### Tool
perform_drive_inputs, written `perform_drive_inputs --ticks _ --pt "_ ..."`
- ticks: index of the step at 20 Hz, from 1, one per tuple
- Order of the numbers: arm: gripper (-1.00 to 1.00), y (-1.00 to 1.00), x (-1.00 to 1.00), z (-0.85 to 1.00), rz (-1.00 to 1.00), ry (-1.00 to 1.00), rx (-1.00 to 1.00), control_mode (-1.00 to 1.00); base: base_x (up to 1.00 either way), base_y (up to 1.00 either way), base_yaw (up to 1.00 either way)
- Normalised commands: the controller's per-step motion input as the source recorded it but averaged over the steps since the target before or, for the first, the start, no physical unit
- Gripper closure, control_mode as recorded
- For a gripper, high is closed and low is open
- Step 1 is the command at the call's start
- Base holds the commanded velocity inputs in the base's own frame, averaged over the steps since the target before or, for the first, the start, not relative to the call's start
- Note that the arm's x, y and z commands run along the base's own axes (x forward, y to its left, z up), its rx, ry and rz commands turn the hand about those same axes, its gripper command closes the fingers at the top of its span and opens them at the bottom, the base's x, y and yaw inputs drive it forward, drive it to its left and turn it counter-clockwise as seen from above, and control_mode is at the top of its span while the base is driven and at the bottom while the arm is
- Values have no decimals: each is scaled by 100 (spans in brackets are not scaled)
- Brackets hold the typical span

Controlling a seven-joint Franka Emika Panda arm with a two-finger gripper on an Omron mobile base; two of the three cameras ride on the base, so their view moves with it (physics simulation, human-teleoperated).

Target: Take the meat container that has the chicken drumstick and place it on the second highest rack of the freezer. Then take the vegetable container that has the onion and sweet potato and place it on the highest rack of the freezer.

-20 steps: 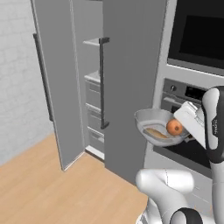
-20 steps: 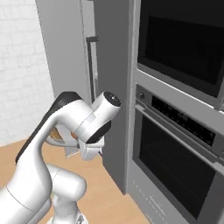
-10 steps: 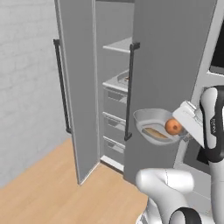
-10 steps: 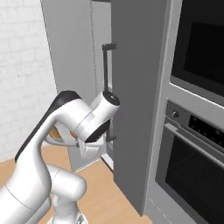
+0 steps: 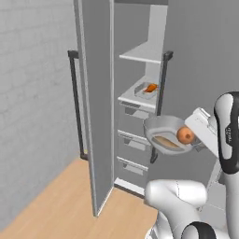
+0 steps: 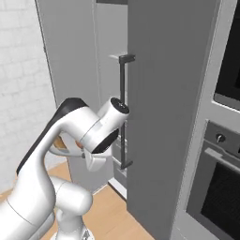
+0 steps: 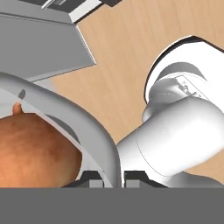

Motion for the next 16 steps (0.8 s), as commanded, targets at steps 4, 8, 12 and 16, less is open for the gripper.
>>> perform_drive_inputs --ticks 4,8,12,16 --pt "100 0 0 0 0 0 0 100 49 47 -27" --pt "100 0 0 0 0 0 0 100 52 49 -33" --pt "100 0 0 0 0 0 0 100 47 46 -35" --pt "100 0 0 0 0 0 0 100 46 0 -27"
